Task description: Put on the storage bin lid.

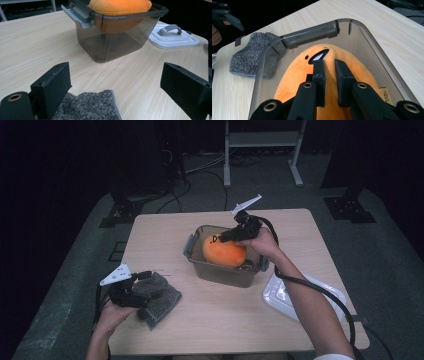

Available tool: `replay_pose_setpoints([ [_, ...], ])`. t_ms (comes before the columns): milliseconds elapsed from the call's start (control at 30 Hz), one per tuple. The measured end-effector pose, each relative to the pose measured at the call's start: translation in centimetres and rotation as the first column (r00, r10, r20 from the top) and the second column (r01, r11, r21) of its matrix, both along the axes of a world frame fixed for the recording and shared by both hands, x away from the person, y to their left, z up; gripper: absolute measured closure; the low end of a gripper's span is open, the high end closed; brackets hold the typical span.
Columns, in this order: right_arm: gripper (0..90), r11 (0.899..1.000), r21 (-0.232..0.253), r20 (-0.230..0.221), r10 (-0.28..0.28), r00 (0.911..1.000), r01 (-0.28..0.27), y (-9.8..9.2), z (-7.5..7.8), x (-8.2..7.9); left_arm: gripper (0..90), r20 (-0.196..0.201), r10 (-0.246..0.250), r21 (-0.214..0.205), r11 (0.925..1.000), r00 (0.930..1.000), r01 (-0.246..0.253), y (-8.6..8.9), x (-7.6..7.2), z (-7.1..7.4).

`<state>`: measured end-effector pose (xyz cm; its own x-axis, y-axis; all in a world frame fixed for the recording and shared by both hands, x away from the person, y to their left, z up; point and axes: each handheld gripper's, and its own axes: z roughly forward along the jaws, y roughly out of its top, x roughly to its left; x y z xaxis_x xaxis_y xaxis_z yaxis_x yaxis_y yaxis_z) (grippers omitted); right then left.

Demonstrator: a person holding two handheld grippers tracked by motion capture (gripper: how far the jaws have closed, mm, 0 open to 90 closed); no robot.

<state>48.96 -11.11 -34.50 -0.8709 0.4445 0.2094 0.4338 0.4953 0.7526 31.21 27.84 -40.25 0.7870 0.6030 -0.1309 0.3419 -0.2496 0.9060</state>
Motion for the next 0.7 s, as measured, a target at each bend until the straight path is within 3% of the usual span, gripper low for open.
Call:
replay_pose_setpoints([
  [700,77.5,0.999,-0.038,-0.022,0.014,0.9997,-0.015,0.69,-0.76,0.00,8.9,-0.001,-0.001,0.004,1.0000,1.0000,0.001,-0.06,0.04,-0.05],
])
